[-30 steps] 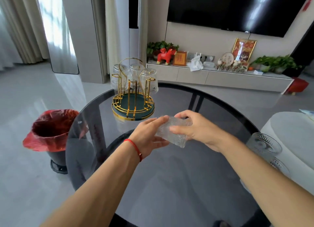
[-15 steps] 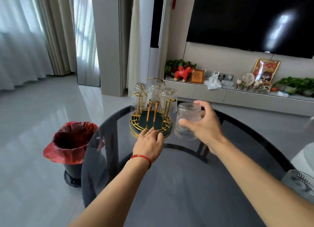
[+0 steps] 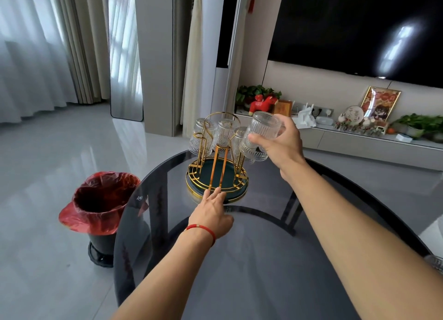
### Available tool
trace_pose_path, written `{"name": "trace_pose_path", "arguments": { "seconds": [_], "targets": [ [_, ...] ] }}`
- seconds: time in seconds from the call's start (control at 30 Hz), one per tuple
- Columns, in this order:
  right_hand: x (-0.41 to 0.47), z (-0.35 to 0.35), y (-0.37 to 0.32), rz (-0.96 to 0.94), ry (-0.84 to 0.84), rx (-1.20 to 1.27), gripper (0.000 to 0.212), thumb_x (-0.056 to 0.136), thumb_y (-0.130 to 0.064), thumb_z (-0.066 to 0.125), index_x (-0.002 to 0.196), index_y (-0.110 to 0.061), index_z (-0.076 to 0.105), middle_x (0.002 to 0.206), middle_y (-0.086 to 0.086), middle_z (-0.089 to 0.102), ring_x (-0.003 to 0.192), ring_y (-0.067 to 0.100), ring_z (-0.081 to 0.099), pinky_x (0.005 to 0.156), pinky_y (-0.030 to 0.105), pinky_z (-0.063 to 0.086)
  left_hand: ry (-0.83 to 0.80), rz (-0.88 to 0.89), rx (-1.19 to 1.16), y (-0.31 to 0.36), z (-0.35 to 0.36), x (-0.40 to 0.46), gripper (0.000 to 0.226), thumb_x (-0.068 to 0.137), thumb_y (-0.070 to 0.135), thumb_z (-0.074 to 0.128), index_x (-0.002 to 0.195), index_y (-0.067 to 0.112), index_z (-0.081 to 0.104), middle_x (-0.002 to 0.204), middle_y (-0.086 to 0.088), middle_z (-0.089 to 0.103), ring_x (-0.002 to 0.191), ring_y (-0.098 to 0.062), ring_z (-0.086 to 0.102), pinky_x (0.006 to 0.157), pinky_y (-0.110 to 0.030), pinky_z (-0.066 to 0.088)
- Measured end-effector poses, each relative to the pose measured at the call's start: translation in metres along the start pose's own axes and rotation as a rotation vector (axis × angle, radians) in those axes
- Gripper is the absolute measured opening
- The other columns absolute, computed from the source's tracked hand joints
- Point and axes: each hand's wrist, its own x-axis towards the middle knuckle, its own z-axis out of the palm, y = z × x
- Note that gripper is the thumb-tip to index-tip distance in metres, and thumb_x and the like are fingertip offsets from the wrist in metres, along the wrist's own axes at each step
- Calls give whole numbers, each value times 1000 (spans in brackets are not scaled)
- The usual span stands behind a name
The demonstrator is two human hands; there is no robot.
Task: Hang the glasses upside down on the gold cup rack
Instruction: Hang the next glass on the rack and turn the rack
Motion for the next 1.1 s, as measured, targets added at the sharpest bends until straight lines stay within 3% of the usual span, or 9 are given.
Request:
{"name": "trace_pose_path", "arguments": {
  "seconds": [0.17, 0.27, 0.4, 0.63, 0.77, 0.97, 1.1],
  "targets": [
    [4, 17, 6, -52, -94, -131, 90, 67, -33, 95, 146, -23, 52, 128, -7, 55, 115, 12, 50, 94, 29, 43, -9, 0, -6, 1, 0, 3, 73, 91, 22, 60, 157, 20, 29, 168, 0, 18, 155, -29, 5, 119, -49, 27],
    [5, 29, 8, -102, -142, -279, 90, 66, -36, 95, 144, -20, 53, 134, 4, 54, 113, 14, 48, 92, 26, 39, -18, 0, -12, 0, -1, 3, 73, 91, 22, 60, 157, 20, 28, 168, 0, 17, 155, -28, 5, 120, -48, 25],
    [1, 38, 20, -109, -164, -398, 94, 67, -35, 94, 146, -17, 49, 140, 10, 54, 127, 25, 52, 95, 26, 36, -13, 0, -17, 1, -1, 4, 72, 91, 22, 60, 156, 19, 30, 168, 0, 18, 155, -28, 6, 119, -48, 26],
    [-9, 36, 40, -116, -218, -478, 87, 78, -39, 87, 151, -20, 44, 152, 8, 51, 139, 28, 48, 97, 31, 36, -21, 0, -1, 2, 0, 6, 71, 91, 23, 61, 156, 20, 30, 168, 0, 19, 155, -29, 6, 119, -49, 26],
    [-12, 31, 37, -124, -267, -530, 92, 85, -40, 82, 160, -20, 33, 161, 8, 42, 145, 29, 43, 109, 44, 42, -20, 3, 7, 1, 0, 5, 70, 92, 24, 61, 155, 20, 32, 168, 0, 19, 155, -29, 6, 119, -50, 27],
    [-33, 14, 37, -51, -390, -493, 115, 92, -39, 75, 167, -25, -11, 176, 6, 10, 160, 28, 19, 122, 46, 27, -12, 15, 20, 7, 2, 0, 69, 89, 29, 64, 152, 17, 38, 167, -3, 20, 155, -31, 6, 119, -51, 28],
    [-59, -11, 40, -38, -384, -529, 99, 98, -39, 68, 167, -22, -1, 174, 9, 15, 157, 29, 25, 118, 41, 30, -11, 66, 57, 18, 5, -4, 73, 86, 33, 65, 152, 17, 38, 164, -3, 27, 152, -29, 16, 116, -46, 34]
  ]
}}
